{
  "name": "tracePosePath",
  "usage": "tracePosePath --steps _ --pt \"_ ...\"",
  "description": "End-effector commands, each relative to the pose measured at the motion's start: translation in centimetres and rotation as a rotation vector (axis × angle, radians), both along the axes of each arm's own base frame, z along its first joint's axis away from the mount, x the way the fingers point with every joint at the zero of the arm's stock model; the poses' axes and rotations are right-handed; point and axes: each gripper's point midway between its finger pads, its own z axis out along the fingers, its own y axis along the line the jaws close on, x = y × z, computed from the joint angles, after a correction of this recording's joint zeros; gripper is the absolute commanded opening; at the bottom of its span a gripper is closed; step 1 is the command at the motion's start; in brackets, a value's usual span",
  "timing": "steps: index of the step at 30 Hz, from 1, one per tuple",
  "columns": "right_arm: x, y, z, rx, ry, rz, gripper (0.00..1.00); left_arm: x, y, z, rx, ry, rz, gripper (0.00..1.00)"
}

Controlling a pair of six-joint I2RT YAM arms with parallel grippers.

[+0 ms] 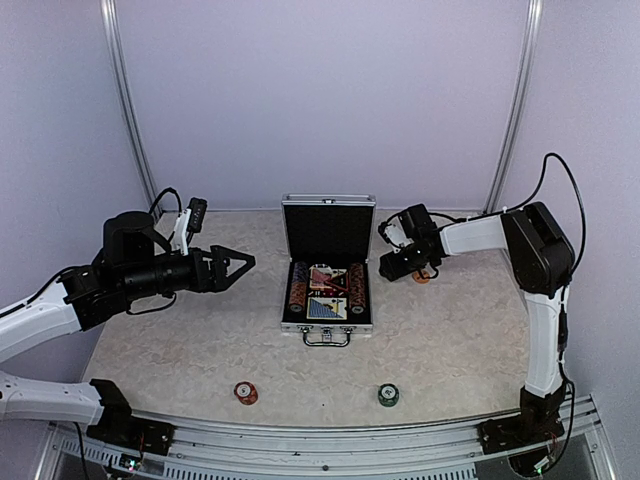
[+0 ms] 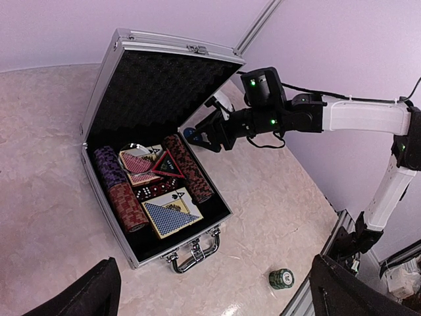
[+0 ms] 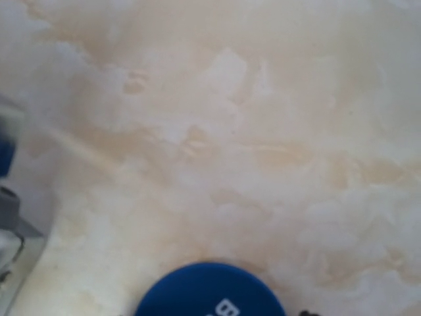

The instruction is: Pack up texas hold em set

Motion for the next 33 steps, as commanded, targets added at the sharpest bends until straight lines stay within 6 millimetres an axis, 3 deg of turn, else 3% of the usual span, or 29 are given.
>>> tracePosePath --steps 1,14,19,33 --pt "-4.0 -1.7 -4.4 -0.082 0.178 -0.005 0.53 0.0 0.1 0.5 -0.001 -0.017 0.005 0.99" --pt "-3.5 -1.1 -1.9 -0.055 0.114 0.016 0.51 -0.1 0.3 0.4 -0.002 -0.017 0.007 0.99" --pt "-3.4 -0.6 0.0 -0.048 0.073 0.025 0.52 -0.1 0.2 0.4 -0.004 -0.015 0.007 0.99" --pt "-6.2 1.2 3.3 -0.053 0.025 0.062 0.53 0.0 0.1 0.3 -0.002 -0.017 0.004 0.99"
